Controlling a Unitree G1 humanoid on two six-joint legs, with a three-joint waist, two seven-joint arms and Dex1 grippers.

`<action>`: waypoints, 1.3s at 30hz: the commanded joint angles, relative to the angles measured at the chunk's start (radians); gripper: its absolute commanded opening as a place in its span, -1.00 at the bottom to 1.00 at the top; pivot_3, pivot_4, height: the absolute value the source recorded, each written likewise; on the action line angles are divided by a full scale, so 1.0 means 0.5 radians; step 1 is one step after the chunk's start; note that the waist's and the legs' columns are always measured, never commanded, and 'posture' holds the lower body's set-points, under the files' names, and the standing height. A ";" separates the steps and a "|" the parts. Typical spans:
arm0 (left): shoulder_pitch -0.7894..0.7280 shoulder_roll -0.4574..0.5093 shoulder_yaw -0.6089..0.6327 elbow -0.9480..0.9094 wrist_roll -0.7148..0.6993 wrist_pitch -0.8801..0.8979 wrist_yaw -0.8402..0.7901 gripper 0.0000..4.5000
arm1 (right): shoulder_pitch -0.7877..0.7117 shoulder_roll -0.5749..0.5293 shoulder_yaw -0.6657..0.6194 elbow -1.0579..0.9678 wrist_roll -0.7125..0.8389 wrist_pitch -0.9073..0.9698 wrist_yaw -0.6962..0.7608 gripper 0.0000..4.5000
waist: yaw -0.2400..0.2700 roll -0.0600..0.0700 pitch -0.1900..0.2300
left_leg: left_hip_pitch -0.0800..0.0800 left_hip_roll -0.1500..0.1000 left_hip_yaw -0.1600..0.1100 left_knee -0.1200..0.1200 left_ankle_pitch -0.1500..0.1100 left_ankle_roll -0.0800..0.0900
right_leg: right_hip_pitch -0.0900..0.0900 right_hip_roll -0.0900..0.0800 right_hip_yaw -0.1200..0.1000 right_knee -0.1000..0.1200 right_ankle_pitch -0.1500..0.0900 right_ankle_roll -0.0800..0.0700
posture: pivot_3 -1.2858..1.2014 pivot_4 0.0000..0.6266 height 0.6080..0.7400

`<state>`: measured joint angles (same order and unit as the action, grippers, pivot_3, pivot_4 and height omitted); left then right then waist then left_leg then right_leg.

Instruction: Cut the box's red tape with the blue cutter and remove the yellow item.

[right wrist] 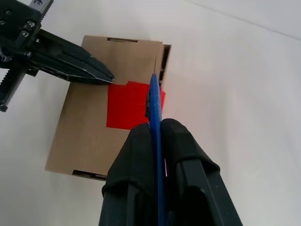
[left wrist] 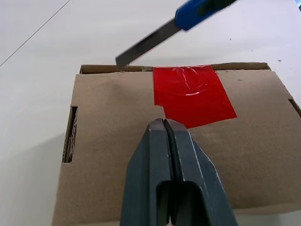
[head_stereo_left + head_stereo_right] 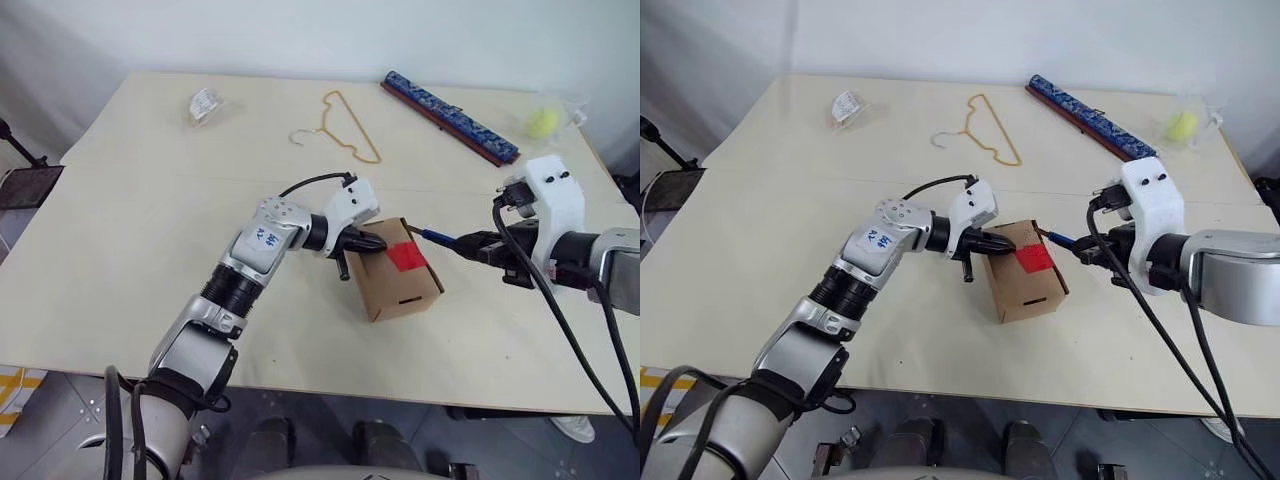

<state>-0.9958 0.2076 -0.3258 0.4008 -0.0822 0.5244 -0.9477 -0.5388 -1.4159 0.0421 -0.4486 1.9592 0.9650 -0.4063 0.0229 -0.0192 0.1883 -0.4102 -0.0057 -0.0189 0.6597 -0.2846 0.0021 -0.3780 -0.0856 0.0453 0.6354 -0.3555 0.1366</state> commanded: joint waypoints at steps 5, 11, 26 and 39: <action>0.055 -0.004 -0.029 -0.070 0.020 0.046 0.008 -1.00 | 0.006 0.060 -0.030 0.038 0.026 0.031 -0.081 -0.97 | -0.002 0.000 0.000 | 0.001 0.000 0.000 0.000 0.000 0.000 | 0.000 0.000 0.000 0.002 0.000 0.000 | 0.03 -0.52 1.00; 0.070 -0.002 -0.031 -0.100 0.024 0.065 0.016 -1.00 | 0.046 0.076 -0.090 0.068 0.026 0.044 -0.062 -0.97 | -0.002 0.000 0.000 | 0.001 0.000 0.000 0.002 0.000 0.000 | 0.000 0.001 0.000 0.003 0.000 0.000 | 0.03 -0.52 1.00; 0.053 0.001 -0.031 -0.080 0.028 0.053 0.010 -1.00 | -0.023 0.177 -0.153 0.083 0.026 0.014 -0.065 -0.97 | -0.002 0.000 0.000 | 0.001 0.000 0.000 0.002 0.000 0.000 | 0.000 0.002 0.000 0.003 0.000 0.000 | 0.03 -0.52 1.00; 0.035 0.013 -0.031 -0.071 0.040 0.034 0.007 -1.00 | 0.034 0.245 -0.133 0.080 -0.017 0.020 -0.137 -0.97 | -0.002 0.000 0.000 | 0.001 0.000 0.000 0.002 0.000 0.000 | 0.000 0.002 0.000 0.003 0.000 0.000 | 0.03 -0.52 1.00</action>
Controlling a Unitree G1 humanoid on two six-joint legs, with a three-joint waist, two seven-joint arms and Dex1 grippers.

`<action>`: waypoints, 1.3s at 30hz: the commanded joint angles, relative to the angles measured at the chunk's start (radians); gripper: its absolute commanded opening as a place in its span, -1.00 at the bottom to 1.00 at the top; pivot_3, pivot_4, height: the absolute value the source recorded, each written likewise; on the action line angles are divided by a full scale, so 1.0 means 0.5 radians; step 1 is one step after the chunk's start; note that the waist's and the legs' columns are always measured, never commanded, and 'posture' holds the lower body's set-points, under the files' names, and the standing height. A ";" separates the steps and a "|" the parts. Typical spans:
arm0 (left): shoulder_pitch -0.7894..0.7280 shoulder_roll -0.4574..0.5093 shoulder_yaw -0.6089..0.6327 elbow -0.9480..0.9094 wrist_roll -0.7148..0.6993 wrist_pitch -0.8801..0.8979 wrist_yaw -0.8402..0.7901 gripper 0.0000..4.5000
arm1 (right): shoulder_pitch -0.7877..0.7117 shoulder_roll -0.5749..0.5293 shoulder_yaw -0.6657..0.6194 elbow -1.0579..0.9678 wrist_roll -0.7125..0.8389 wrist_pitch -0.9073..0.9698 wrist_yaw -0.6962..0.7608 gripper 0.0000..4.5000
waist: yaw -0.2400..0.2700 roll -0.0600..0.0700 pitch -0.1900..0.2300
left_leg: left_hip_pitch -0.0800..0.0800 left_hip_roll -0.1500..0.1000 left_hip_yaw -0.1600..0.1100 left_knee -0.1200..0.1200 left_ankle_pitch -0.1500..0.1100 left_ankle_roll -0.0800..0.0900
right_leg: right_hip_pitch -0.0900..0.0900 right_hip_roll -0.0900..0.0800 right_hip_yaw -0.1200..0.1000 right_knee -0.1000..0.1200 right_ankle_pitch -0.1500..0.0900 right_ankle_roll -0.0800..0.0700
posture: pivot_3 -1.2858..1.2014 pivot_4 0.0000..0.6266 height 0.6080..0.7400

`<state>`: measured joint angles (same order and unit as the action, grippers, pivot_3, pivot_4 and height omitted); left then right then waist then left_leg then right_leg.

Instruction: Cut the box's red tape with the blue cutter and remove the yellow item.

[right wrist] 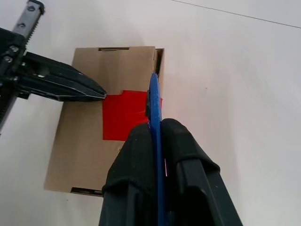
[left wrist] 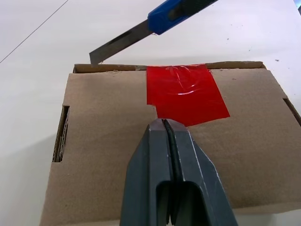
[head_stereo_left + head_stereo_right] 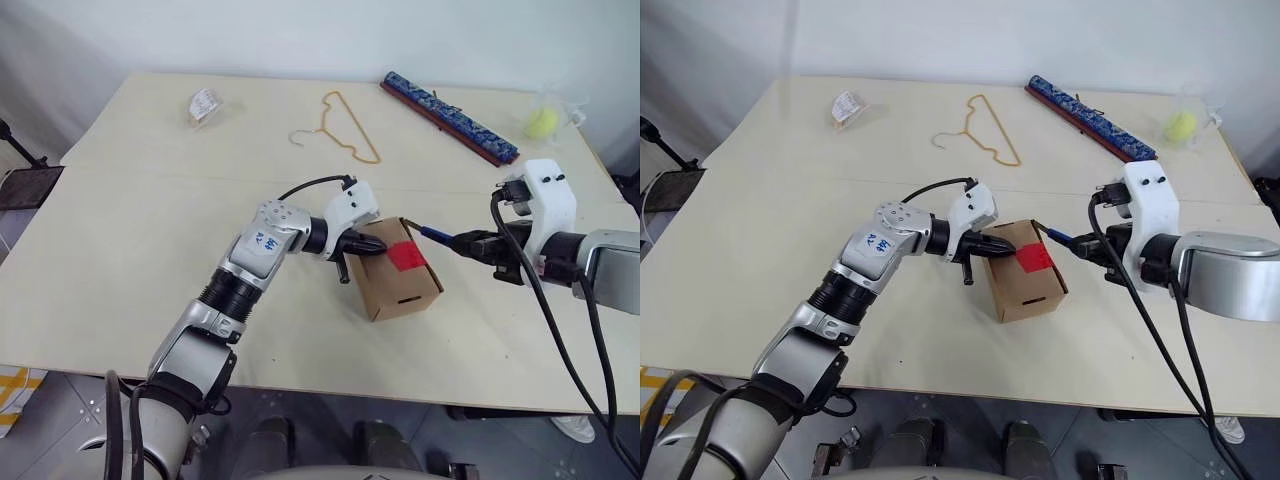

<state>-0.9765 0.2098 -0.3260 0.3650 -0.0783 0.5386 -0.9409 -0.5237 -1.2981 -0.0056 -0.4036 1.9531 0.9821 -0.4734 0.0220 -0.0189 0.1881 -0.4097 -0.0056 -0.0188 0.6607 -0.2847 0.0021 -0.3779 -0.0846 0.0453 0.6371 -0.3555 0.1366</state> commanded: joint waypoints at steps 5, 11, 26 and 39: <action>-0.013 0.008 -0.026 0.004 0.036 0.002 -0.005 -1.00 | 0.017 0.031 -0.027 -0.033 0.005 -0.003 0.015 -0.97 | 0.000 0.000 0.000 | 0.000 0.000 0.000 0.000 0.000 0.000 | 0.000 0.000 0.000 0.000 0.000 0.000 | 0.03 -0.52 1.00; -0.023 -0.001 -0.023 0.021 0.040 -0.001 0.007 -1.00 | 0.020 -0.009 0.014 -0.030 0.036 0.064 0.033 -0.97 | 0.000 0.000 0.000 | 0.000 0.000 0.000 0.000 0.000 0.000 | 0.000 0.000 0.000 0.000 0.000 0.000 | 0.03 -0.52 1.00; -0.045 -0.057 -0.138 0.107 0.144 0.016 0.064 -1.00 | -0.326 -0.140 0.244 0.314 0.038 0.541 0.424 -0.97 | 0.001 0.000 0.000 | 0.001 0.000 0.000 0.000 0.000 0.000 | 0.001 0.000 0.000 -0.001 0.000 0.000 | 0.03 -0.52 1.00; 0.010 -0.066 -0.145 0.092 0.148 0.038 0.086 -1.00 | -0.091 -0.705 0.101 0.261 0.038 0.681 1.112 -0.97 | 0.005 0.002 -0.001 | 0.000 0.000 -0.001 -0.002 -0.002 0.001 | 0.002 -0.004 -0.002 -0.006 0.000 -0.001 | 0.03 -0.52 1.00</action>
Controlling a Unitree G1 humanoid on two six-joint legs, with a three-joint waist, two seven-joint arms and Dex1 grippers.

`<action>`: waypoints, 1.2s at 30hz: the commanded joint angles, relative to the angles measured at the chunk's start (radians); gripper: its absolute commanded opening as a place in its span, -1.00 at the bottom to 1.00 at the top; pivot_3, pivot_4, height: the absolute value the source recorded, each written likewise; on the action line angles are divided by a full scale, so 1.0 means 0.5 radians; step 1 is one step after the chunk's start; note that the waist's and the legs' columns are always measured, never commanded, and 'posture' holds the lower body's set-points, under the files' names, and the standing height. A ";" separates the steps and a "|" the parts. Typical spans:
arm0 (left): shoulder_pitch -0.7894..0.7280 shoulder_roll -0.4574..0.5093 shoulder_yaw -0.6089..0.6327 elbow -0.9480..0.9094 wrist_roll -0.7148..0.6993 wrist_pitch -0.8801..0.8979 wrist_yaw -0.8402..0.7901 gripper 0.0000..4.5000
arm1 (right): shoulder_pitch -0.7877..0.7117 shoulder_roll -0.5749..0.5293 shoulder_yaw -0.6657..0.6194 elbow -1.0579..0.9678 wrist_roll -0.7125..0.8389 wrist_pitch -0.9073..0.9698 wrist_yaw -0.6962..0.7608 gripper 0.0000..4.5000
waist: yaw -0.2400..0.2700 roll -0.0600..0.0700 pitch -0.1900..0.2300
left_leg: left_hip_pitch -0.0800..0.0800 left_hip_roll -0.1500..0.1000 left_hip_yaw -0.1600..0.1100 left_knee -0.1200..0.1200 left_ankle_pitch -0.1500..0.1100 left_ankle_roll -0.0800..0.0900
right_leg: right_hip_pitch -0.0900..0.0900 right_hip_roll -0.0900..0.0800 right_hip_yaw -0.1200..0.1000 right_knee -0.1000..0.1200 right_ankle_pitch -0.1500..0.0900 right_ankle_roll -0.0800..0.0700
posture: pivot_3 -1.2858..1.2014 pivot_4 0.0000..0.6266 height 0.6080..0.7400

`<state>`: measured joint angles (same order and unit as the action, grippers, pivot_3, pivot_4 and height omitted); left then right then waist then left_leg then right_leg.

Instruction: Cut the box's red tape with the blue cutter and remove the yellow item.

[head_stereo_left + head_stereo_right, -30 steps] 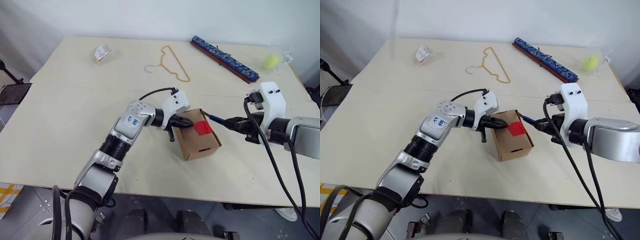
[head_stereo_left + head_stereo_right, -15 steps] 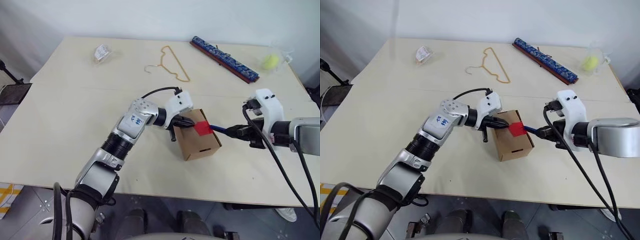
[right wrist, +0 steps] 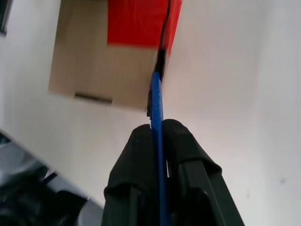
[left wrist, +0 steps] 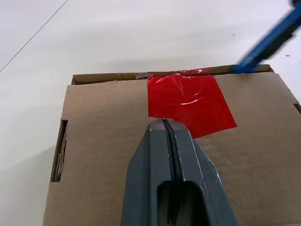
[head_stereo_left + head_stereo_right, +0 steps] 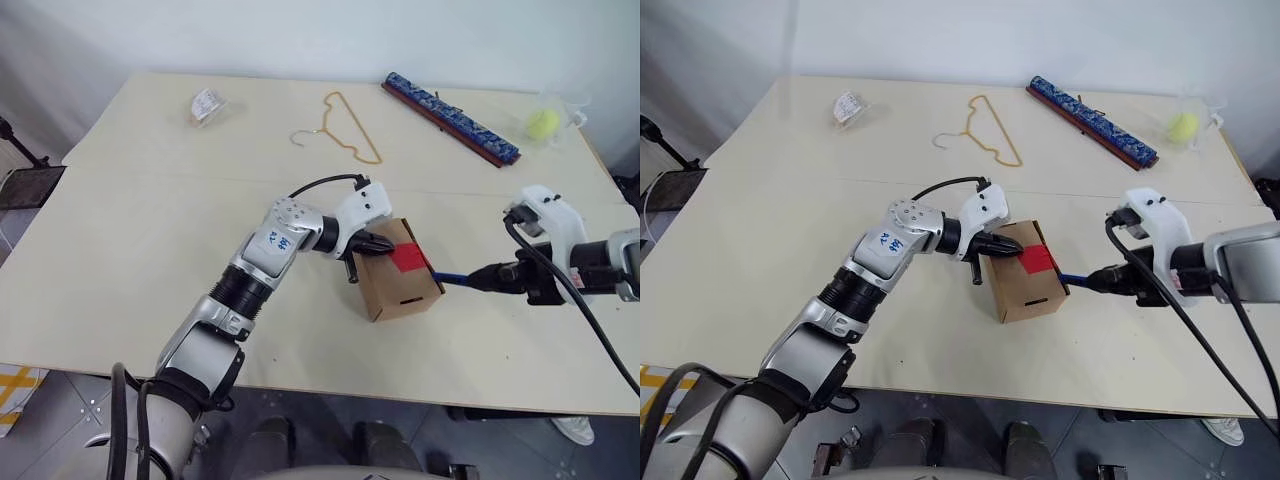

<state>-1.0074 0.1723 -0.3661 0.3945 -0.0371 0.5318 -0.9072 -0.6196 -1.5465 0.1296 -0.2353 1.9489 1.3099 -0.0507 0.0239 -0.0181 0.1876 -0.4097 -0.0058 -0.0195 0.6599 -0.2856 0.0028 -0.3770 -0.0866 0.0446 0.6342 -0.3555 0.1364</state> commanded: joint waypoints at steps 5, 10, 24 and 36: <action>0.074 0.025 0.080 -0.042 -0.075 -0.086 -0.069 -1.00 | 0.262 -0.337 -0.638 0.082 0.047 0.078 0.456 -0.97 | -0.004 0.004 -0.002 | 0.000 0.000 0.001 -0.003 -0.001 0.000 | 0.003 -0.002 0.000 -0.010 0.000 -0.001 | 0.03 -0.52 1.00; 0.098 0.094 0.277 -0.103 -0.250 -0.307 -0.224 -1.00 | 0.619 0.103 -1.504 0.116 -0.067 0.147 0.333 -0.97 | 0.002 0.002 -0.001 | -0.007 0.001 0.000 -0.008 0.000 0.000 | -0.002 -0.002 -0.006 -0.011 0.001 -0.002 | 0.03 -0.52 1.00; 0.657 0.678 0.713 -0.247 -0.519 -0.748 -0.606 -1.00 | 1.471 1.238 -1.117 0.639 -2.844 -2.189 1.411 -0.97 | -0.016 0.000 -0.002 | -0.019 -0.008 0.025 0.011 0.013 -0.005 | -0.028 0.013 -0.006 0.020 0.009 0.015 | 0.03 -0.52 1.00; 1.095 0.747 0.809 -0.605 -0.613 -0.615 -0.432 -1.00 | 1.351 1.337 -1.295 1.034 -2.859 -2.465 1.803 0.19 | -0.053 0.002 -0.002 | 0.015 -0.004 0.028 0.005 0.007 0.000 | -0.005 0.010 0.003 0.028 0.010 0.012 | 0.03 -0.52 1.00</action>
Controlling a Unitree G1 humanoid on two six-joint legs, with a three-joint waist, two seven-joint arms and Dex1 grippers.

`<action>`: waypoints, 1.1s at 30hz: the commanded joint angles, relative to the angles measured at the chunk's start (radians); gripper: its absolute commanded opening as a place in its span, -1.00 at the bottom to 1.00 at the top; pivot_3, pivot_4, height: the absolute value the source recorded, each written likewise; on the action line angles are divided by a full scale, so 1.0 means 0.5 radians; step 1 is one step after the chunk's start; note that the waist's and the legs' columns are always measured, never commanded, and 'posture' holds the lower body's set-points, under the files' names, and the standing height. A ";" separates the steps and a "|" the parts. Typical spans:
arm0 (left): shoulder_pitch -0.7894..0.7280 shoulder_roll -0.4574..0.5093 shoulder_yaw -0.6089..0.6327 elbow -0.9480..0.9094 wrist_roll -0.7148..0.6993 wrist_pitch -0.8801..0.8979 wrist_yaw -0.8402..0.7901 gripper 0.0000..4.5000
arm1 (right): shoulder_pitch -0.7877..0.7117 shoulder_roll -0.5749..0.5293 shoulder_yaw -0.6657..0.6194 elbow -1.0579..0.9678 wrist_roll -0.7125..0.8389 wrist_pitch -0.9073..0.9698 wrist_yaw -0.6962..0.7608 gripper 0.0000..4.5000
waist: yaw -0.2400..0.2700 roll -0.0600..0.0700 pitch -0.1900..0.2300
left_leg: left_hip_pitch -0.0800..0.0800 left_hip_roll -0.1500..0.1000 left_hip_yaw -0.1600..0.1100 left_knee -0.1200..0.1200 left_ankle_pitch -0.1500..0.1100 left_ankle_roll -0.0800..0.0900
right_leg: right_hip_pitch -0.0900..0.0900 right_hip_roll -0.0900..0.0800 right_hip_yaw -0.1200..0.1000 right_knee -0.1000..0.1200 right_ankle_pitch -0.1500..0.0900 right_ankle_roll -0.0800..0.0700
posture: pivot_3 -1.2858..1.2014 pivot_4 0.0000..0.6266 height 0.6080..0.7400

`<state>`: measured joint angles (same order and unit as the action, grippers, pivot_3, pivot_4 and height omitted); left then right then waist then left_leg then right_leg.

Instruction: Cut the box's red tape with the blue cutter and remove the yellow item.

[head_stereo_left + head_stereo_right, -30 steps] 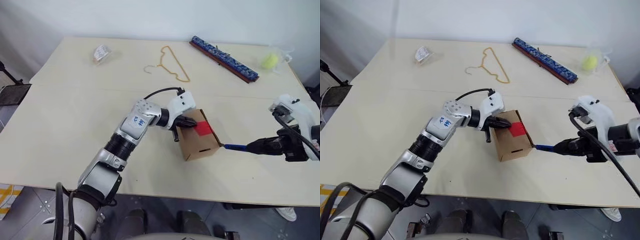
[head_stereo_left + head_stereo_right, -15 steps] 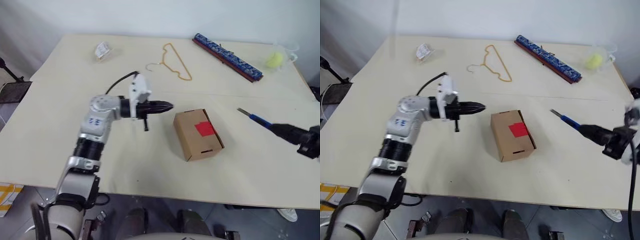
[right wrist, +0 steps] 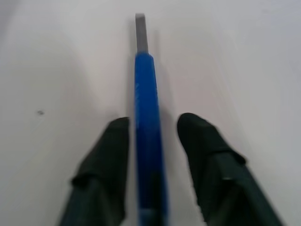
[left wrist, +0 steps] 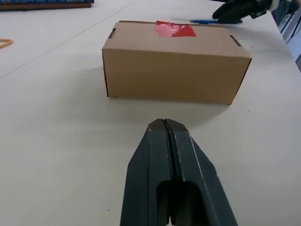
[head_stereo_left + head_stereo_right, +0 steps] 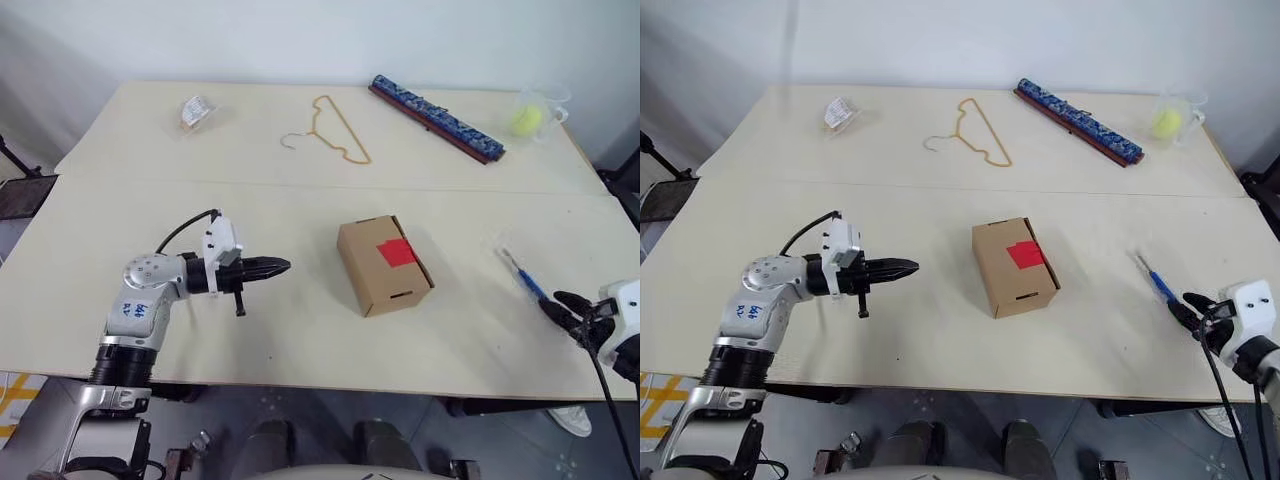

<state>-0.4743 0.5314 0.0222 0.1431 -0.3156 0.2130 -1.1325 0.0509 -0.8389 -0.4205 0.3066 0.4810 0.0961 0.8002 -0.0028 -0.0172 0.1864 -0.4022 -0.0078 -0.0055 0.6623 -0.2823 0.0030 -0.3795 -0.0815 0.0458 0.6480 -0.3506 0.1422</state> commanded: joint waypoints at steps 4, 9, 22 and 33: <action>0.051 0.091 0.020 -0.149 -0.060 0.113 0.005 -1.00 | 0.087 -0.205 -0.401 -0.329 0.269 0.151 0.327 0.83 | 0.001 0.002 0.001 | 0.000 0.001 0.000 -0.001 -0.002 -0.001 | 0.000 0.000 0.000 -0.003 0.000 0.000 | 0.03 -0.52 1.00; 0.051 0.066 -0.042 -0.208 -0.065 0.191 0.032 -1.00 | -0.034 -0.232 -0.263 -0.709 0.417 0.431 0.363 0.78 | -0.011 0.002 0.000 | 0.003 0.009 -0.002 -0.002 -0.006 -0.005 | 0.005 -0.001 -0.001 -0.008 0.002 -0.003 | 0.03 -0.52 1.00; -0.113 -0.353 -0.358 -0.161 0.135 0.422 0.505 -1.00 | -0.663 0.341 0.749 -0.469 -0.532 0.064 -0.070 -0.98 | 0.013 0.002 0.000 | -0.016 0.003 0.003 0.003 -0.001 -0.015 | -0.024 0.003 -0.002 0.019 0.003 -0.003 | 0.03 -0.52 1.00; -0.109 -0.326 -0.422 -0.266 0.140 0.599 0.538 -1.00 | -0.511 0.416 0.978 -1.188 -0.380 0.737 -0.002 -0.98 | -0.001 0.002 0.000 | -0.016 0.006 0.004 0.001 0.000 -0.016 | -0.025 0.006 -0.002 0.018 0.002 -0.004 | 0.03 -0.52 1.00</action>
<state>-0.5351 0.3614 -0.1812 0.0704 -0.2306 0.4928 -0.8446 -0.2055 -0.6314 0.0562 -0.1993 0.2576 0.4266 0.7905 -0.0033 -0.0162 0.1863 -0.4097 -0.0047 -0.0038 0.6630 -0.2824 -0.0050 -0.3919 -0.0785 0.0446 0.6568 -0.3496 0.1403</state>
